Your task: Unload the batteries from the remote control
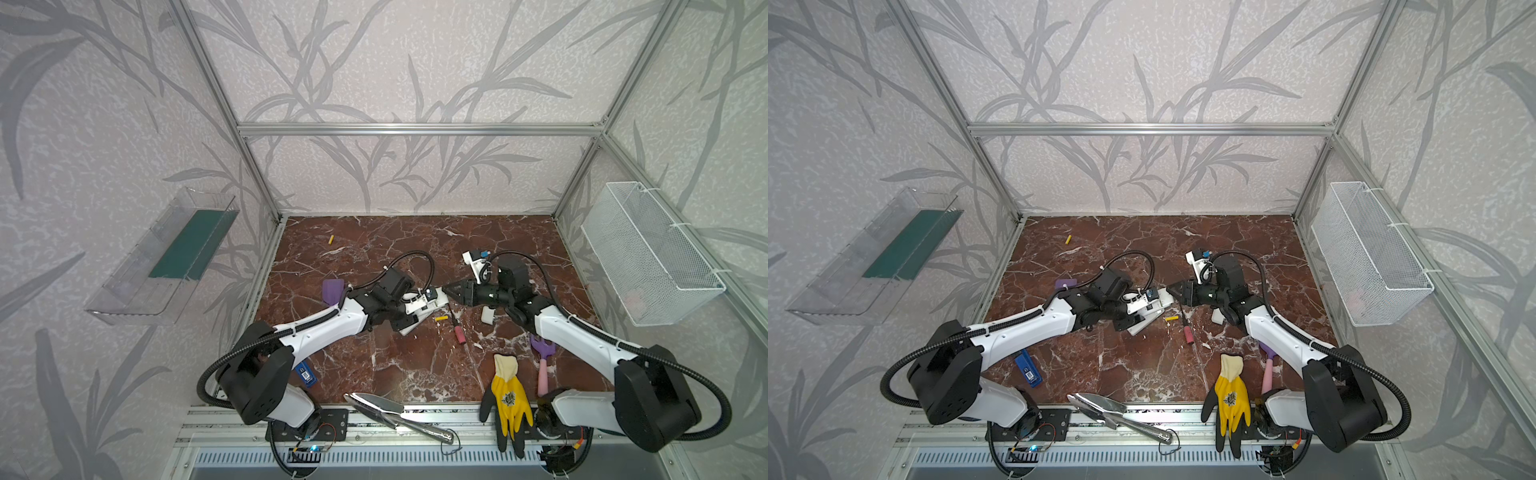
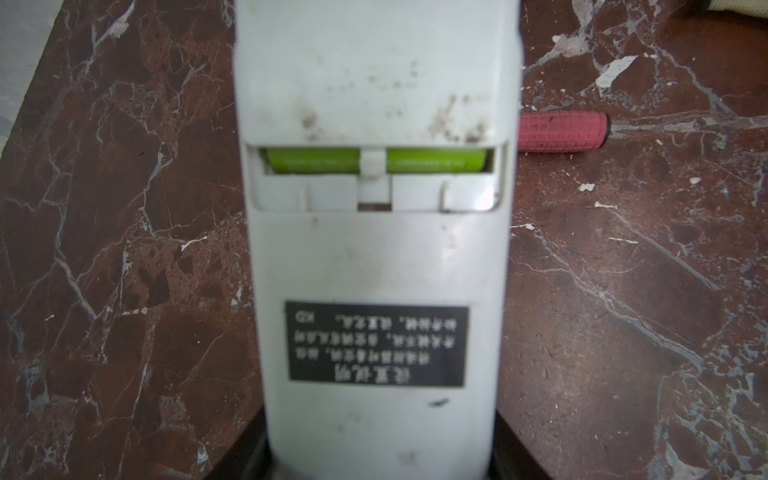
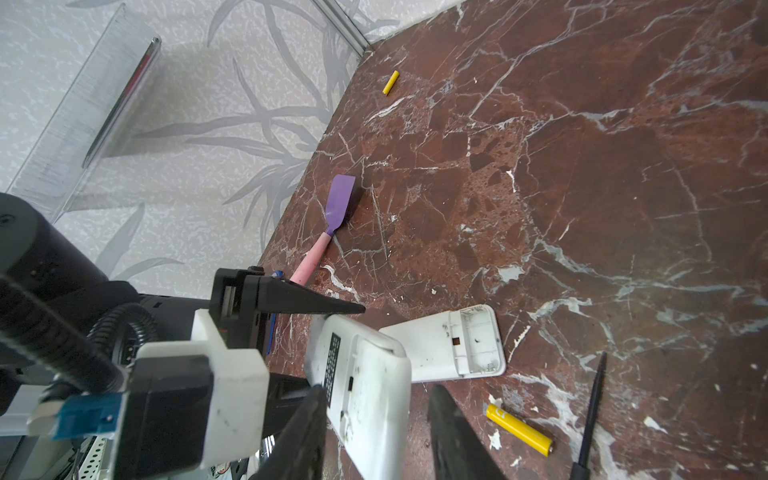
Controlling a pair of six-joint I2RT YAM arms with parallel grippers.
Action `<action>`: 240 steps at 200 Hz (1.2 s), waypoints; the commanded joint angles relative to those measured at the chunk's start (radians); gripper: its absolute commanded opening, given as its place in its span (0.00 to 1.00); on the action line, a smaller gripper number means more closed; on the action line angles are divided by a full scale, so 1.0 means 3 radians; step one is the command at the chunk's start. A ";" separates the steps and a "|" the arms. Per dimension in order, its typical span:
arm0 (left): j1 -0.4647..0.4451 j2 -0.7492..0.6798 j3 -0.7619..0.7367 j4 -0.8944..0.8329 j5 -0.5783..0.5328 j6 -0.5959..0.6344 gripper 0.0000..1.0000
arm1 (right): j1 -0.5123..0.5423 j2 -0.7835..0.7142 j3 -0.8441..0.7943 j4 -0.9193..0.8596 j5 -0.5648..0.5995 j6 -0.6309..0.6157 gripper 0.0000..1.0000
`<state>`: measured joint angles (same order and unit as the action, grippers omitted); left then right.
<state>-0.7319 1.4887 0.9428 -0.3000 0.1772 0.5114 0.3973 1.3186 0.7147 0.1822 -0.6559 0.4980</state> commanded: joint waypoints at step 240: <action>0.0052 -0.0031 -0.0054 0.0044 0.0012 -0.0084 0.00 | 0.0029 0.0221 -0.0106 0.0432 -0.0267 0.0222 0.03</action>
<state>-0.7235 1.4895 0.9306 -0.3084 0.1631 0.4999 0.4084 1.3975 0.6830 0.3393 -0.7433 0.5831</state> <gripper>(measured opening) 0.550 0.104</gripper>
